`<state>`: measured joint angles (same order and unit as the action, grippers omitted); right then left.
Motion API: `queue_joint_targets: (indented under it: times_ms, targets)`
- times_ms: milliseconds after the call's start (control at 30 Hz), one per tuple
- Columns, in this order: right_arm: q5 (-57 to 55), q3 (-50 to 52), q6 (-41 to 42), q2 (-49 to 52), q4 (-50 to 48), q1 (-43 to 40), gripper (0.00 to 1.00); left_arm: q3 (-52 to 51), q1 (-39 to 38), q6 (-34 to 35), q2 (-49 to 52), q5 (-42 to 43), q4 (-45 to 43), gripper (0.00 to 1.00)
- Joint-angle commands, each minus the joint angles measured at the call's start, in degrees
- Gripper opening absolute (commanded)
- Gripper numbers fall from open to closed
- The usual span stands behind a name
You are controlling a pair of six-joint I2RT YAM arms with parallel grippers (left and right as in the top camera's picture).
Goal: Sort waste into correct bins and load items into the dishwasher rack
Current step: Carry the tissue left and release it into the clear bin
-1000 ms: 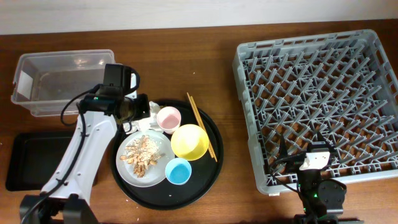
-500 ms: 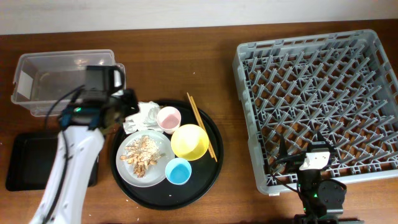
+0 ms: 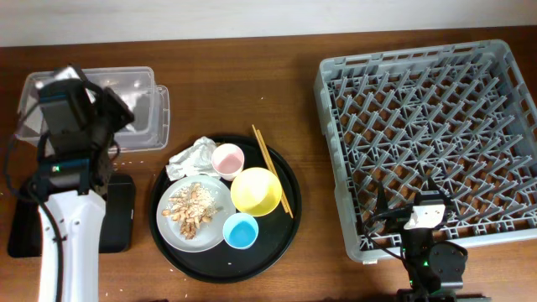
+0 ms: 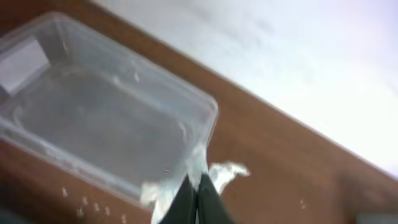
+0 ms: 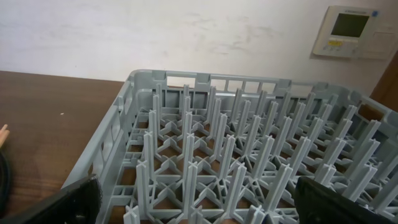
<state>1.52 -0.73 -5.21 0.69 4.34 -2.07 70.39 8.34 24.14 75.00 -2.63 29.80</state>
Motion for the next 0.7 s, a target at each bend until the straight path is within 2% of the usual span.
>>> queue_joint_targets:
  times_ms: [0, 267, 400, 433, 500, 600, 667]
  targets:
    - [-0.3, 0.4, -0.4, -0.5, 0.2, -0.3, 0.99, 0.9, 0.3, 0.7, 4.9, -11.8, -8.0, 0.01]
    - [-0.3, 0.4, -0.4, -0.5, 0.2, -0.3, 0.99, 0.9, 0.4, -0.6, 14.1, -16.4, -17.0, 0.02]
    - [-0.3, 0.4, -0.4, -0.5, 0.2, -0.3, 0.99, 0.9, 0.7, -4.3, 19.4, -16.9, -21.9, 0.11]
    - [-0.3, 0.4, -0.3, -0.5, 0.2, -0.3, 0.99, 0.9, 1.0, -4.5, 20.8, -17.0, -22.4, 0.19]
    - [-0.3, 0.4, -0.4, -0.5, 0.2, -0.3, 0.99, 0.9, 1.6, -4.5, 22.2, -17.3, -22.7, 0.43]
    - [-0.3, 0.4, -0.4, -0.5, 0.2, -0.3, 0.99, 0.9, 2.5, -4.5, 23.0, -17.3, -22.7, 0.63]
    - [-0.3, 0.4, -0.4, -0.5, 0.2, -0.3, 0.99, 0.9, 3.0, -4.5, 22.9, -17.3, -22.7, 0.92]
